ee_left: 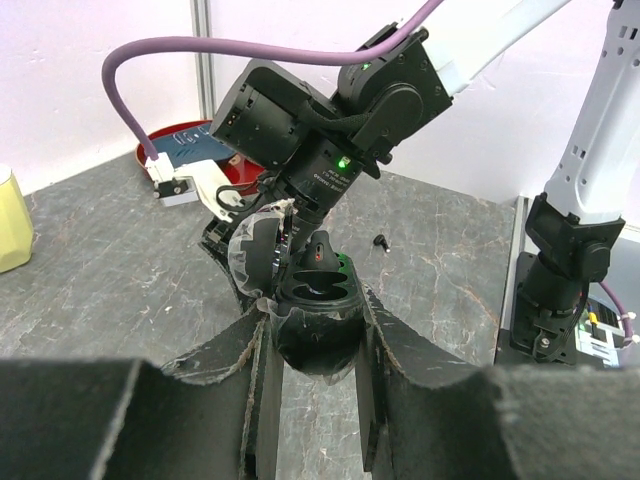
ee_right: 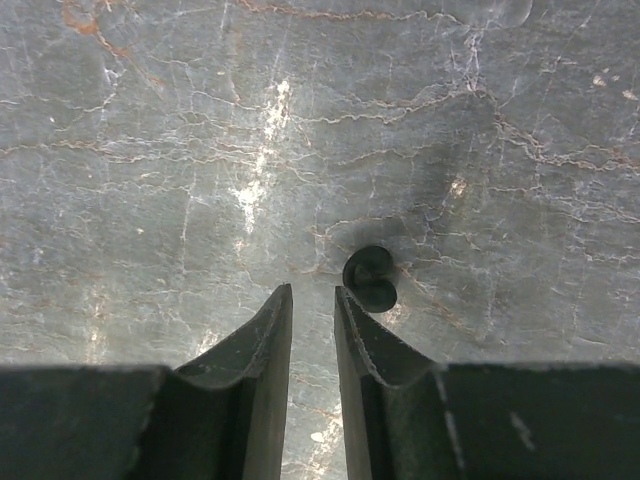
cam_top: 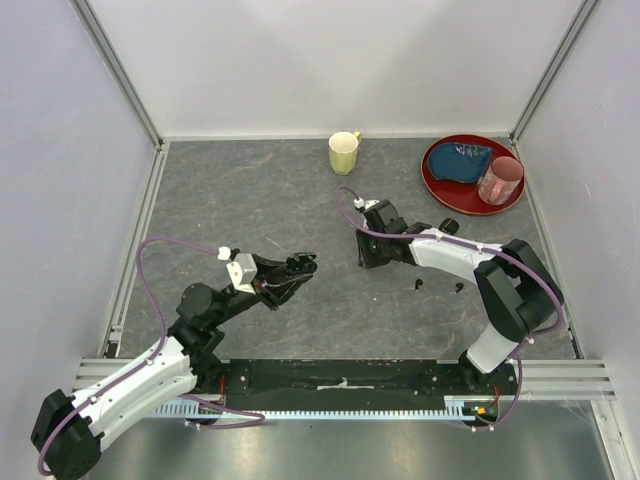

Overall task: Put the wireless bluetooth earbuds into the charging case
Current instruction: Pick up the earbud from the center of the board.

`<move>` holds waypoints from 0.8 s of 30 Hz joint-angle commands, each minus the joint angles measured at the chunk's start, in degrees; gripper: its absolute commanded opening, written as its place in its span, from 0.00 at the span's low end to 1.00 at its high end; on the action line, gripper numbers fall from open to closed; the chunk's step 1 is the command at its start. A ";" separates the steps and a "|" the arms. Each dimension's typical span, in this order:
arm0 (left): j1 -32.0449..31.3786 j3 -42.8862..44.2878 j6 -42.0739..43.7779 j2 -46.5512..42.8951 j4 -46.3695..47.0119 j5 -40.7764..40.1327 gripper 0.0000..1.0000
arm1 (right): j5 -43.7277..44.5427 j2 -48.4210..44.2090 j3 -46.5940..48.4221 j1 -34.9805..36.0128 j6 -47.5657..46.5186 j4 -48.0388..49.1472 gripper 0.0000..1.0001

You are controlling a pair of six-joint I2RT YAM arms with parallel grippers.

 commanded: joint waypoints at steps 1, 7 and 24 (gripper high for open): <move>0.01 -0.37 2.13 -0.17 0.91 -1.53 0.02 | 2.19 1.24 2.58 0.33 -0.92 -0.42 0.31; -0.08 -0.46 2.31 -0.08 0.91 -1.53 0.02 | 3.95 2.20 3.03 0.42 -1.53 -1.21 0.30; 0.01 -0.63 2.13 0.45 1.18 -1.79 0.02 | 9.40 2.73 3.55 1.21 -4.52 -4.02 0.29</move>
